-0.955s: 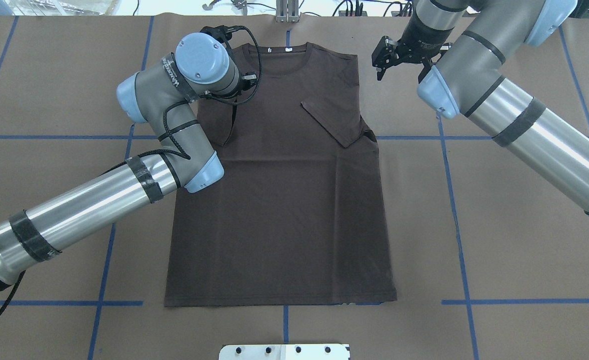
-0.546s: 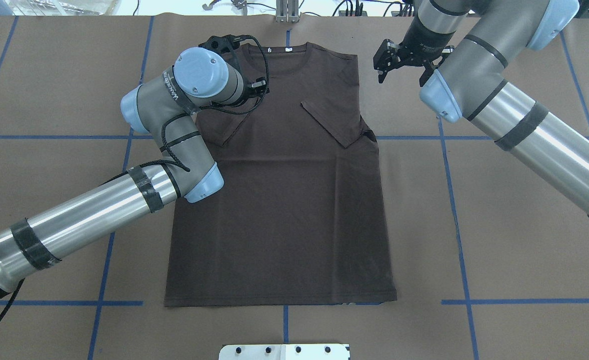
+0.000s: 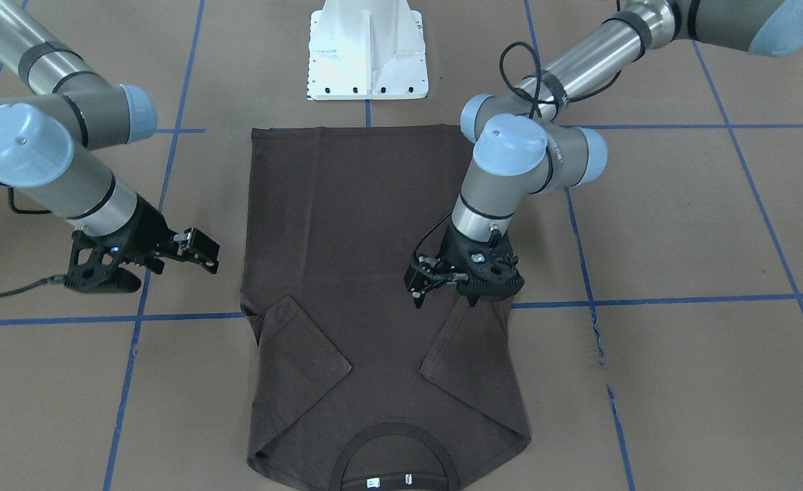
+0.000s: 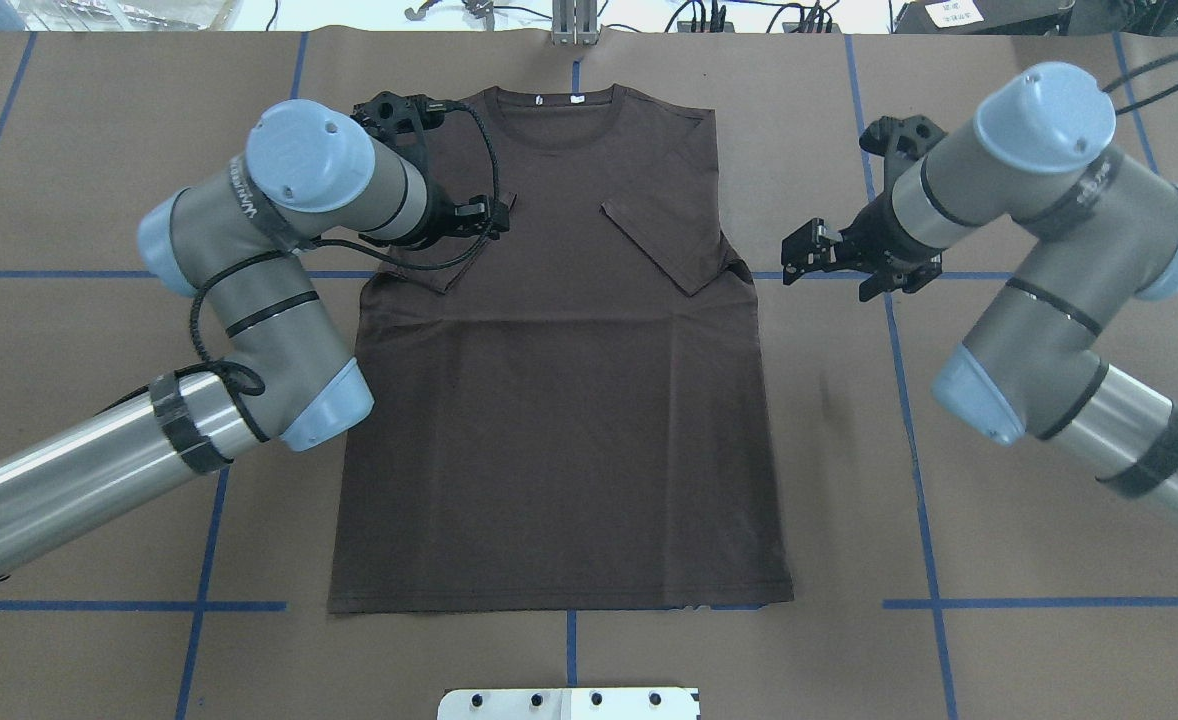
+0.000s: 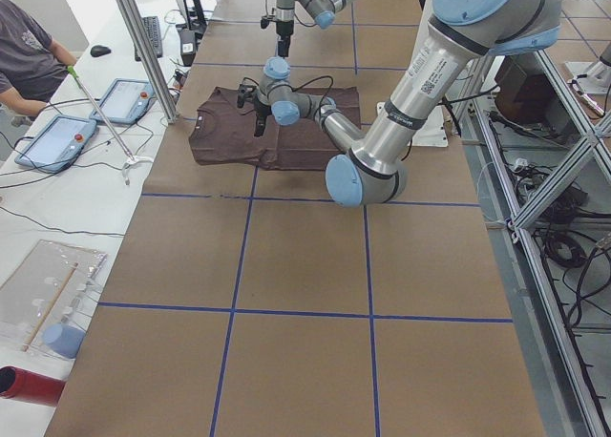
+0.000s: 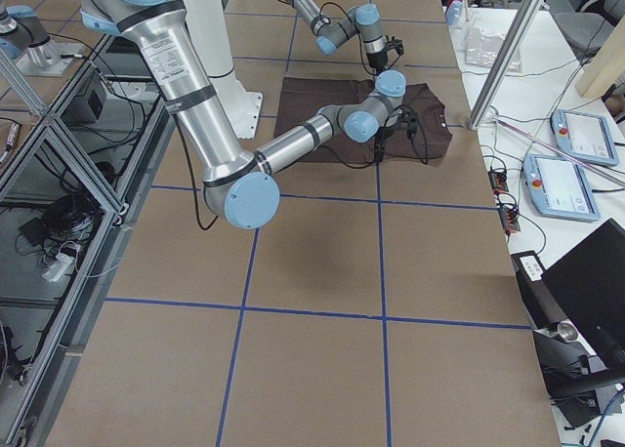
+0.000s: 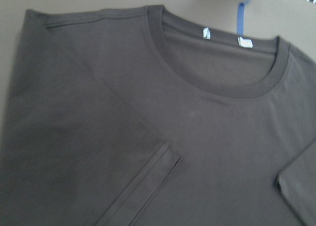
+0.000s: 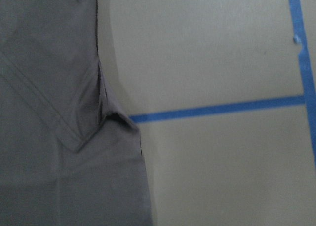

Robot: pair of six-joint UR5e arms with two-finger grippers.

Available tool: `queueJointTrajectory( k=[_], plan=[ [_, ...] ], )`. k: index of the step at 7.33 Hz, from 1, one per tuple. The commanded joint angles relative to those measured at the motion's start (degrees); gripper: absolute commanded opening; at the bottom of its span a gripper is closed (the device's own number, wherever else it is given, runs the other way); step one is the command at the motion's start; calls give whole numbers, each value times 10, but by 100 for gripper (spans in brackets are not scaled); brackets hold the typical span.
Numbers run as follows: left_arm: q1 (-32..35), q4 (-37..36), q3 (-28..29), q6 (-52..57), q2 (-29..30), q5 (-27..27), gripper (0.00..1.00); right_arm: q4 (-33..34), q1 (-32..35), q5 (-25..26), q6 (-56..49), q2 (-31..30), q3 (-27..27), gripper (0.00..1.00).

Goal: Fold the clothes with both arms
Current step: 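Move both grippers to the hem corners nearest the robot and grasp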

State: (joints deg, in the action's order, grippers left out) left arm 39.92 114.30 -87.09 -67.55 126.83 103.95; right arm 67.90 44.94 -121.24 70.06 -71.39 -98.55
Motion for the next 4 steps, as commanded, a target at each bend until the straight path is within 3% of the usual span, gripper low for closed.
queueJointTrajectory(
  k=[1,3,4],
  plan=[
    [2,-61,-138,30,-74,6,100,-20,-133,110,94,-89,-112,100],
    [2,-68,-152,22,-72,6,100,-12,-252,196,164,-94,-148,100],
    [2,-68,-156,22,-73,6,100,4,-276,204,164,-96,-148,100]
  ],
)
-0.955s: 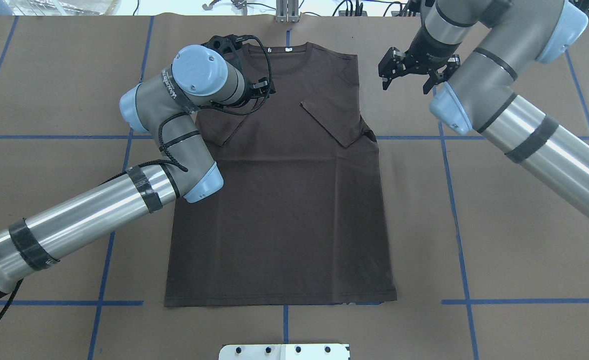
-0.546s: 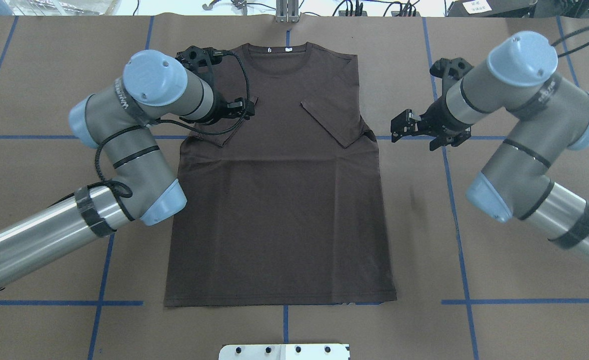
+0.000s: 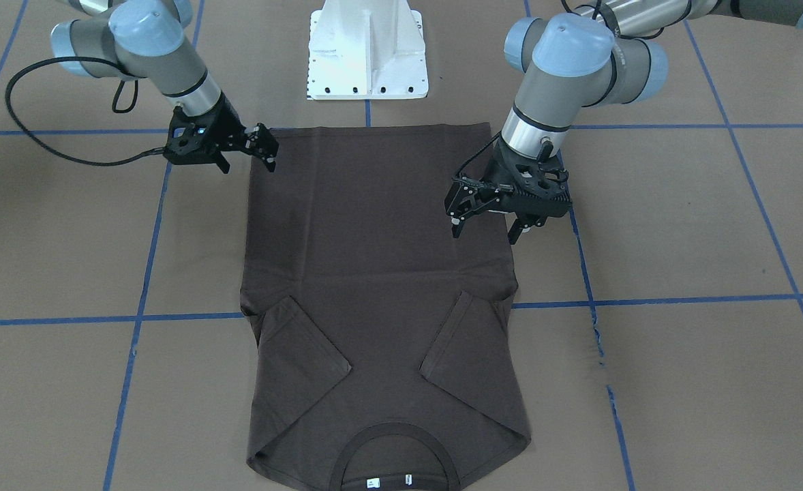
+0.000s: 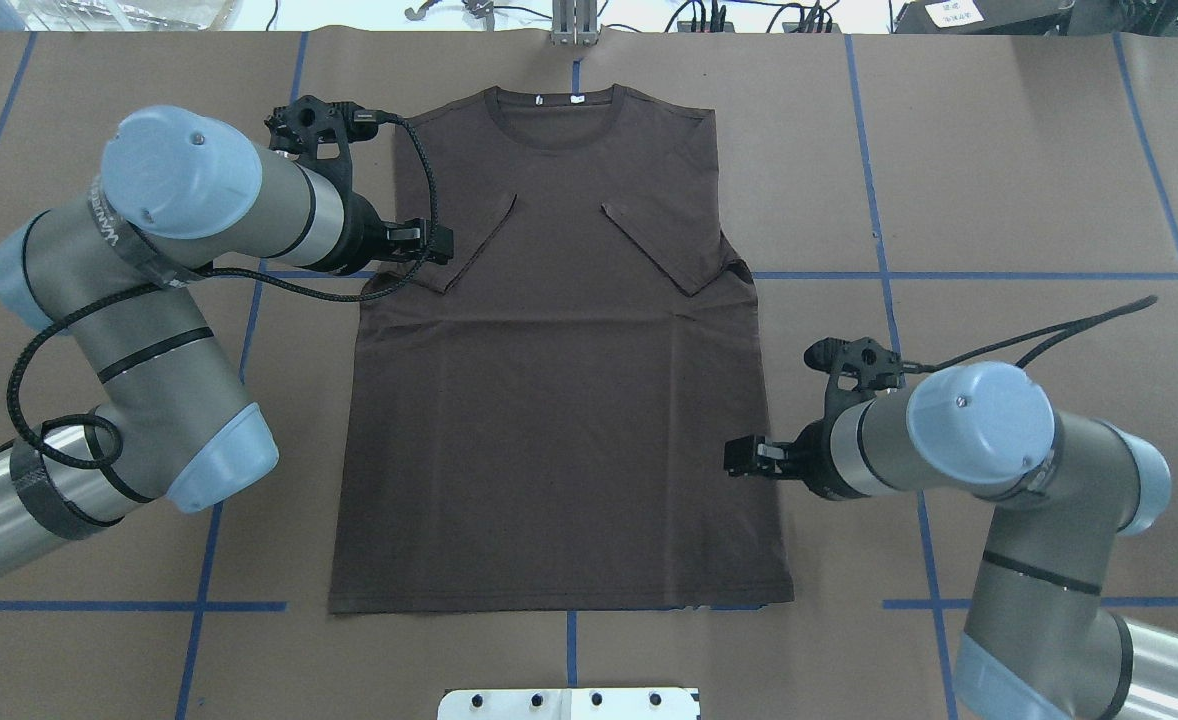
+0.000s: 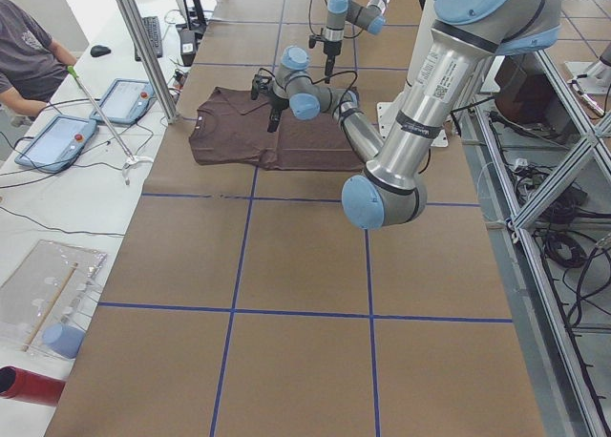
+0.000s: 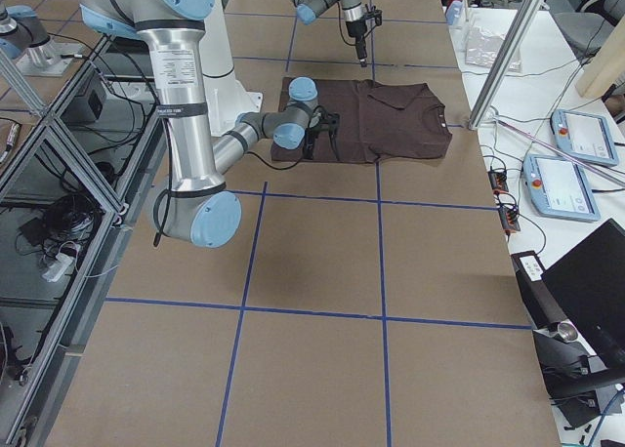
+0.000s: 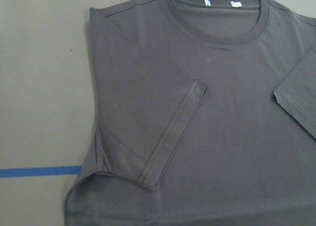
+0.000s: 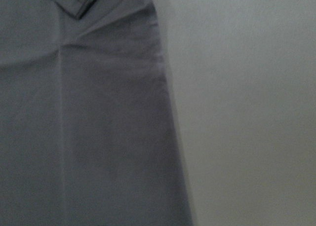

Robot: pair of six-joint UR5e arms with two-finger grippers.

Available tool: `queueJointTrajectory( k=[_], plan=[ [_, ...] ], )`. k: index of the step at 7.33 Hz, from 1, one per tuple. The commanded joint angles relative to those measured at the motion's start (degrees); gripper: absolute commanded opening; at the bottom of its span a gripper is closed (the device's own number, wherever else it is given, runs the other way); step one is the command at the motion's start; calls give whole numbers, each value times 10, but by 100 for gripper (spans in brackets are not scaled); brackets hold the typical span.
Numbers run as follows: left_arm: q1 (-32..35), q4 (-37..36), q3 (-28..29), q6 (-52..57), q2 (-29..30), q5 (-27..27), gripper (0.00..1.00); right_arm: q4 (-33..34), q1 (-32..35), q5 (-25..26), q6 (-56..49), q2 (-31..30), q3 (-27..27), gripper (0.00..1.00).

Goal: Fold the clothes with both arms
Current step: 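Move both grippers to the hem corners nearest the robot and grasp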

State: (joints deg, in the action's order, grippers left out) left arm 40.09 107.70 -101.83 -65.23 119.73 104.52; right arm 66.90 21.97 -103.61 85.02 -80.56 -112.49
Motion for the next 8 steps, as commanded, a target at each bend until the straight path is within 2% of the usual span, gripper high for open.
queueJointTrajectory(
  k=[1,3,6,7,8],
  plan=[
    [0,-2,-12,-2,-1,0,100,30,-48,27,15,-8,-9,100],
    [0,-2,-12,-2,-1,-1,100,33,-59,21,16,-35,-11,100],
    [-1,-2,-12,-2,-1,-2,100,33,-83,20,18,-37,-19,95],
    [-1,-2,-12,-2,-1,-1,100,33,-84,20,34,-36,-21,79],
    [-1,-1,-11,-2,-2,-1,100,33,-84,20,36,-36,-21,52]
  ],
)
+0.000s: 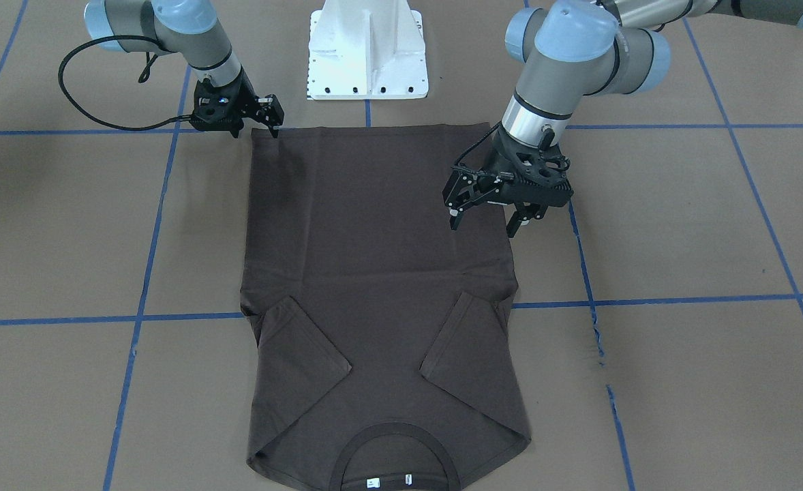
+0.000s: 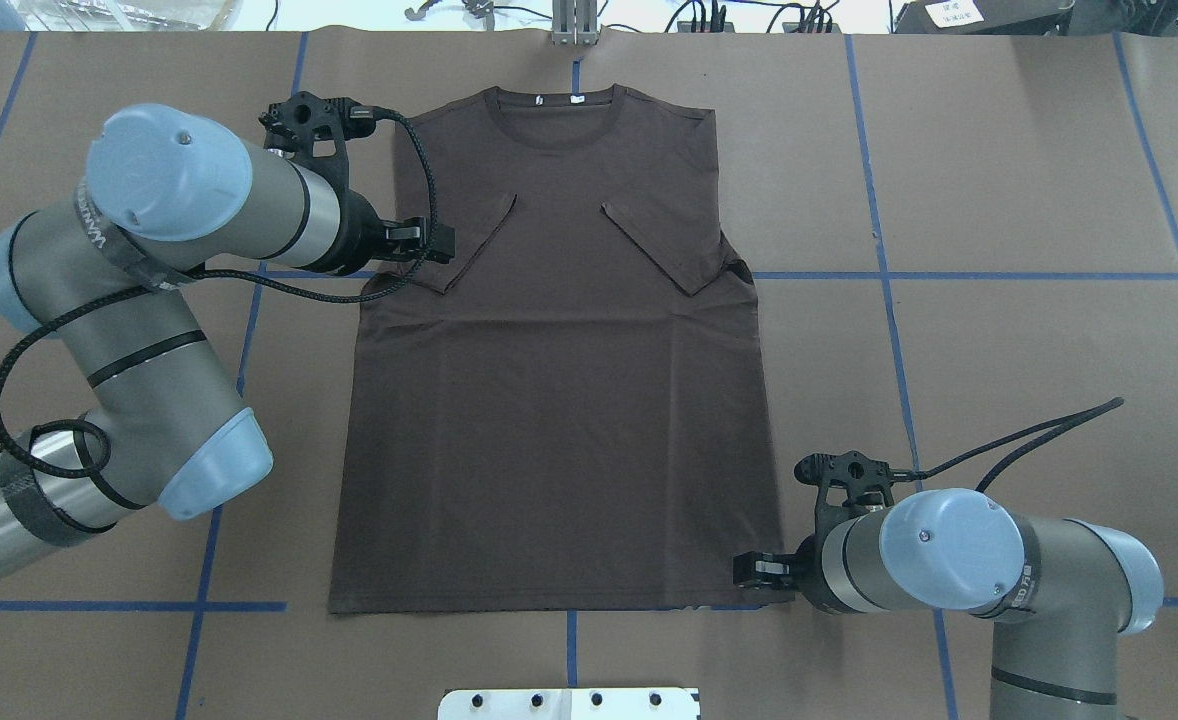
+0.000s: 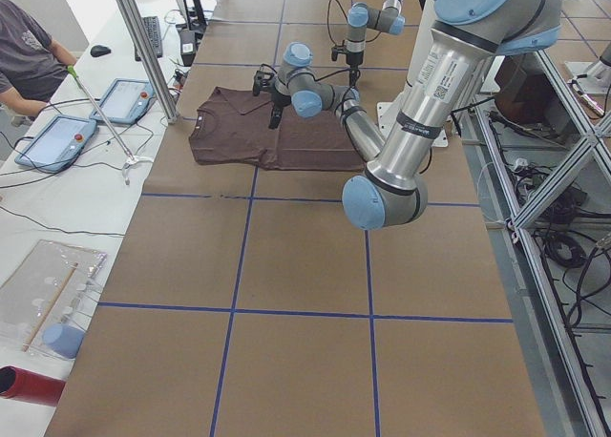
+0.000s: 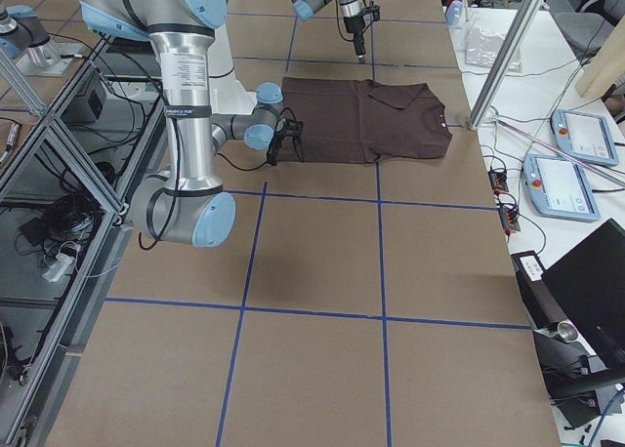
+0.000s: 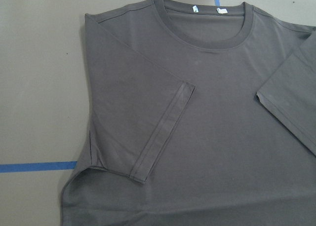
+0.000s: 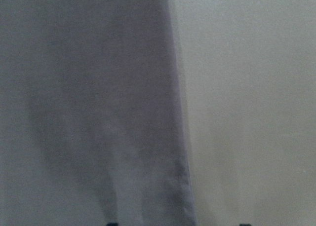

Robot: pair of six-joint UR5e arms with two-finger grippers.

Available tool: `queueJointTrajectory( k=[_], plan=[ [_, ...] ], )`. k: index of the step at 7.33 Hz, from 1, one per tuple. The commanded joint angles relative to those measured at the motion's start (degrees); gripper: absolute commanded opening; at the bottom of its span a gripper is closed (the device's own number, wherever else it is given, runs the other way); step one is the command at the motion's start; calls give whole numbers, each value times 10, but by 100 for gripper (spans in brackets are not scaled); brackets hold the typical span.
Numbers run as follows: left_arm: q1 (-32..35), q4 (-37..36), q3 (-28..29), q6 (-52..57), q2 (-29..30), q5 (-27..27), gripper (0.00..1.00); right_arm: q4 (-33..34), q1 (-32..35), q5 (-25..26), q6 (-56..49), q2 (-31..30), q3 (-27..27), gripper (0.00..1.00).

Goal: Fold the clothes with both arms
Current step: 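Move both grippers to the hem corners nearest the robot and grasp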

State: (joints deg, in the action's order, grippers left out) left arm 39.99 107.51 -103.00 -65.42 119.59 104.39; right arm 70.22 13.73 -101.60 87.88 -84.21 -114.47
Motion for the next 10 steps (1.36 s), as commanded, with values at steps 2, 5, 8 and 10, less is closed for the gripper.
queueJointTrajectory(
  k=[2,5,8,10],
  plan=[
    [1,1,1,1,-1,0,100,0,-2,1,6,-3,0,7],
    [2,1,1,3,-2,-1,100,1,-2,0,6,-3,-1,0],
    [-3,19,-31,-88,-78,5,100,0,-1,7,2,-2,-21,0],
    [-72,23,-158,-199,-201,13,100,-1,10,5,-35,-2,-47,0]
  ],
)
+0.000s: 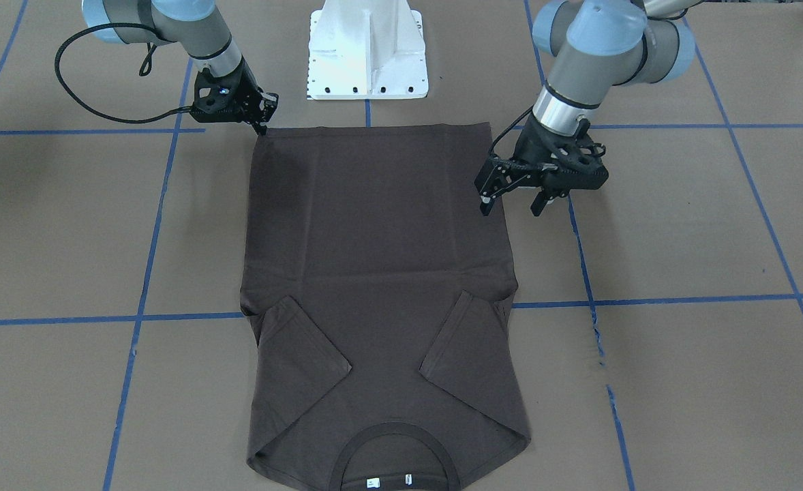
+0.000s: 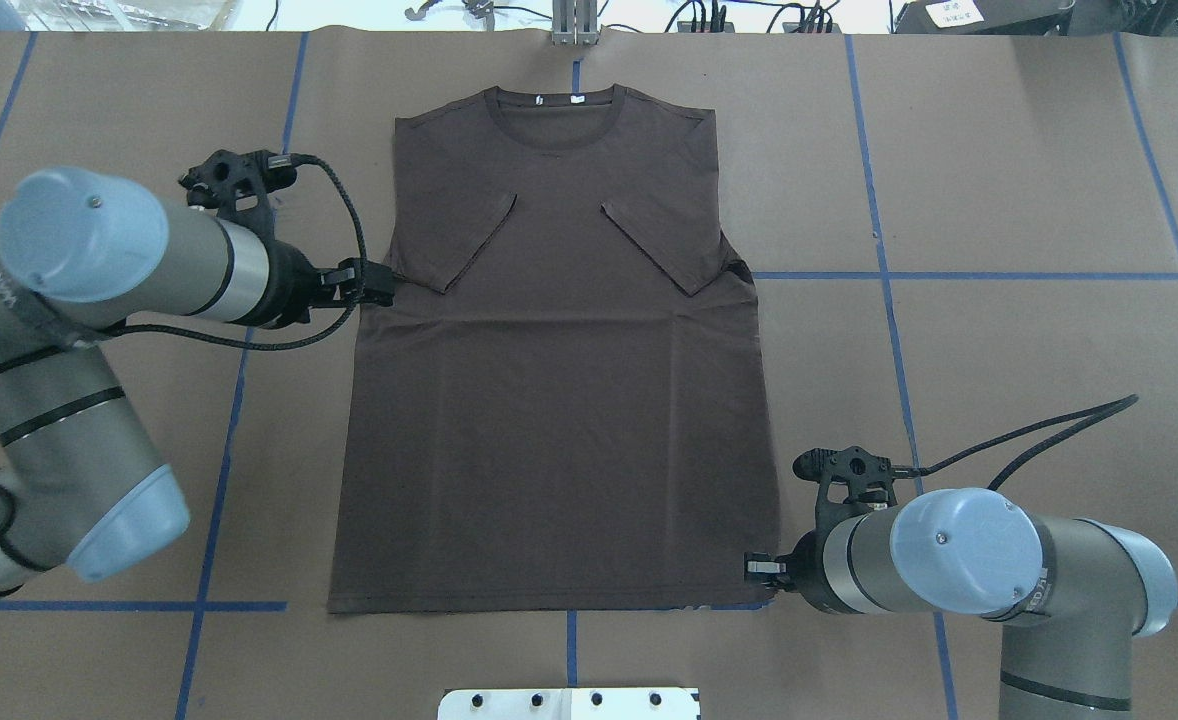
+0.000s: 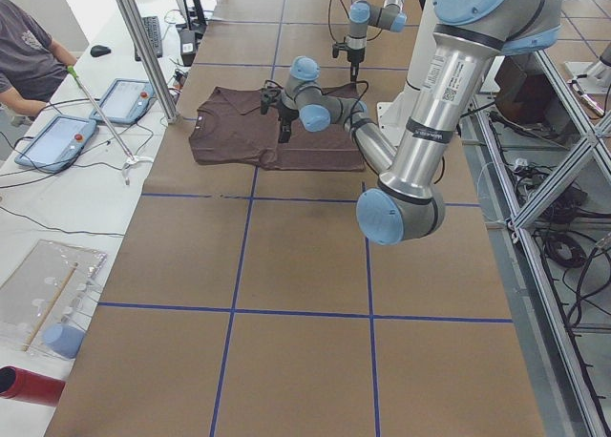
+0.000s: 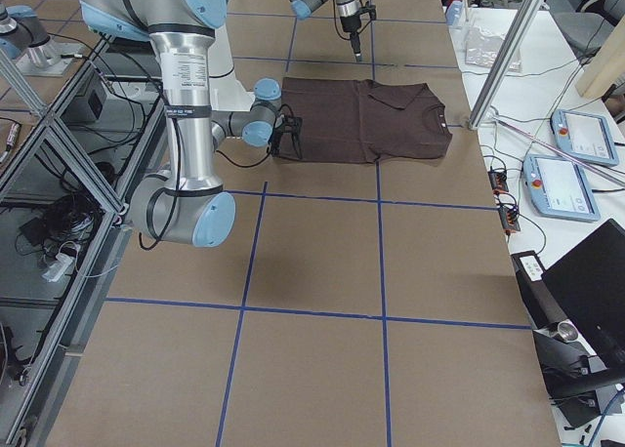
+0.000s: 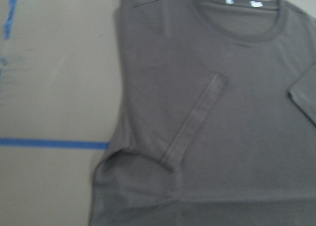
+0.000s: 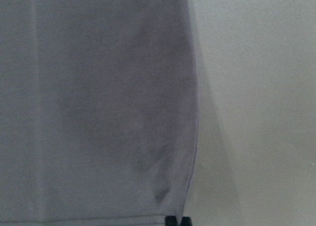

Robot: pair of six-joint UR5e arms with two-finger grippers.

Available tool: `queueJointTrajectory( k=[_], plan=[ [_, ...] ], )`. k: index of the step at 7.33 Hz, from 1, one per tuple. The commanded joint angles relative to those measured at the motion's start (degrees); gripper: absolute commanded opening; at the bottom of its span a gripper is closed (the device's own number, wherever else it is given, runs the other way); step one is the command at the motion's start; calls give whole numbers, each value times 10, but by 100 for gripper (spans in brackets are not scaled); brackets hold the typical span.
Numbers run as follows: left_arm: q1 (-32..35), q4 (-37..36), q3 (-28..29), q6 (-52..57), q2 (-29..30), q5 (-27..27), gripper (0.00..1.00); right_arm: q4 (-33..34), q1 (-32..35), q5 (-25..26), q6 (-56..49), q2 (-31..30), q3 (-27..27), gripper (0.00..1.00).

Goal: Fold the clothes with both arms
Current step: 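Move both grippers to the hem corners nearest the robot and grasp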

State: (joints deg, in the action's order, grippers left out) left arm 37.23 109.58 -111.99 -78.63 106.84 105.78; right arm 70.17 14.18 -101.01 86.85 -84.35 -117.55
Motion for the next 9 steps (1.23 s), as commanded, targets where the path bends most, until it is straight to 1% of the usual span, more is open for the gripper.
queueJointTrajectory(
  k=[1,2,3,4,6,8,9],
  plan=[
    [-88,-1,-78,-109,-93,-27,100,-1,7,-1,-33,3,-22,0],
    [-159,-2,-72,-170,-108,-90,99,-1,9,1,-33,5,-23,0],
    [-220,-2,-68,-234,-114,-128,99,-1,12,1,-33,6,-29,0],
    [-268,-2,-60,-259,-110,-158,98,-2,13,1,-33,6,-31,0],
    [-277,-1,-35,-260,-109,-160,96,-2,14,1,-33,7,-31,0],
    [-277,-1,-35,-255,-110,-160,92,-2,14,1,-33,7,-29,0],
    [-277,-2,-37,-254,-110,-158,88,-2,14,-2,-33,7,-29,0]
  ],
)
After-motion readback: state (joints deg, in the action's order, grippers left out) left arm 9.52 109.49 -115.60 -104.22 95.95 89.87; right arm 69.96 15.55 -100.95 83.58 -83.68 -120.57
